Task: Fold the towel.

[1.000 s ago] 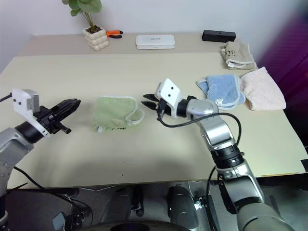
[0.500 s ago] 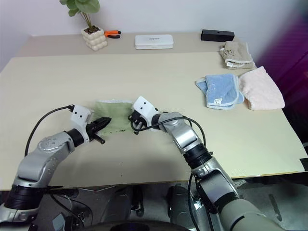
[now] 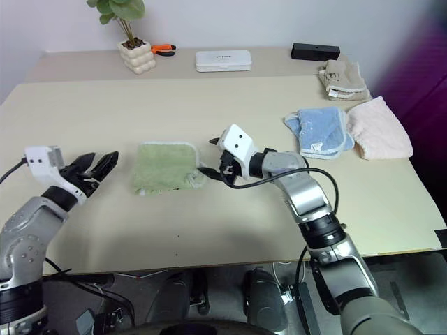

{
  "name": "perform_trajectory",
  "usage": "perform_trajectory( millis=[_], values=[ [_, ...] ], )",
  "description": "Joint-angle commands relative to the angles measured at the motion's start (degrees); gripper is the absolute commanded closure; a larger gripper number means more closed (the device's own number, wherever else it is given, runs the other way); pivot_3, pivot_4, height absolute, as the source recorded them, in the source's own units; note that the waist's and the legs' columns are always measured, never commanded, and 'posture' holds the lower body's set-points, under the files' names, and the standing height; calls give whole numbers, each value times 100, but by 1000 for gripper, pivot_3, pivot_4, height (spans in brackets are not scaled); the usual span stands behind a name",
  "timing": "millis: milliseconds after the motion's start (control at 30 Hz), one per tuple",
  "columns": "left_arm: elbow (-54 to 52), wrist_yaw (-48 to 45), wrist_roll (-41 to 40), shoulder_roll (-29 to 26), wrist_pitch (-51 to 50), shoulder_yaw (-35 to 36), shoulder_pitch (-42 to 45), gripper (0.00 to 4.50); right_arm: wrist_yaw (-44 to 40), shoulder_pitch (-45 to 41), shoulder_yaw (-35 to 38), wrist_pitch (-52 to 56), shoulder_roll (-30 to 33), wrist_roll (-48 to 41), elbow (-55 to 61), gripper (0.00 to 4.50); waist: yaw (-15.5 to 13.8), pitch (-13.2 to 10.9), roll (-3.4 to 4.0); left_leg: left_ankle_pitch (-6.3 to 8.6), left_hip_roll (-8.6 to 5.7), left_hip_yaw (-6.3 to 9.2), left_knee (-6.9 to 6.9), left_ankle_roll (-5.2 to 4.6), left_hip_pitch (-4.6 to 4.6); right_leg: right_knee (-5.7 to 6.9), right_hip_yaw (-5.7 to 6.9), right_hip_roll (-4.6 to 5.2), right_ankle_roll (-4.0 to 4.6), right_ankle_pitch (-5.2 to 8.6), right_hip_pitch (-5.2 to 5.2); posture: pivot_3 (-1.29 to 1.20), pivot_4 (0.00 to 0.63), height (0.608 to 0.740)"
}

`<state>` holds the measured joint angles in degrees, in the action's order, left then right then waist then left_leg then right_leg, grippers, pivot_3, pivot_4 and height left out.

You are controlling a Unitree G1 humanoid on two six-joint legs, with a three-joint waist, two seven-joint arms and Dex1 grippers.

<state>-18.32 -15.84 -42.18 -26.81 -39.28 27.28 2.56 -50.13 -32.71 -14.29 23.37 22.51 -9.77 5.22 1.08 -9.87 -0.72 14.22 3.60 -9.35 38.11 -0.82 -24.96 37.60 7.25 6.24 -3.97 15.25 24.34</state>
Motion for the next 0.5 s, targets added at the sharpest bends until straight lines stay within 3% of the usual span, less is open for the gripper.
perform_trajectory(
  millis=[33,200,367,467,500],
  values=[
    [-159,215,-411,52,-628,-29,-63,30,-357,140,-53,-200,202,-161,555,0,-7,0,-1,0,0,0,0,0,0,0,1,-1,0,0,0,0,150,740],
    [-97,523,-916,381,-1268,-143,101,30,-572,300,-172,-344,304,-154,737,0,-25,0,-2,0,-1,1,1,0,0,0,0,-2,0,0,-1,0,150,740],
    [-102,514,-1030,752,-1592,-714,290,30,-592,449,-293,-460,299,-81,870,0,-40,1,-3,0,-3,2,3,0,1,0,1,-1,0,0,-6,0,150,740],
    [19,543,-985,961,-1534,-796,414,784,-520,490,-326,-504,313,-5,858,0,-40,2,-4,0,-4,3,5,0,2,0,1,-1,0,0,-7,0,150,740],
    [41,552,-993,1019,-1525,-799,455,1275,-500,509,-343,-537,331,41,845,0,-40,2,-3,0,-4,4,5,0,2,0,1,-1,0,0,-8,0,150,740]
  ],
)
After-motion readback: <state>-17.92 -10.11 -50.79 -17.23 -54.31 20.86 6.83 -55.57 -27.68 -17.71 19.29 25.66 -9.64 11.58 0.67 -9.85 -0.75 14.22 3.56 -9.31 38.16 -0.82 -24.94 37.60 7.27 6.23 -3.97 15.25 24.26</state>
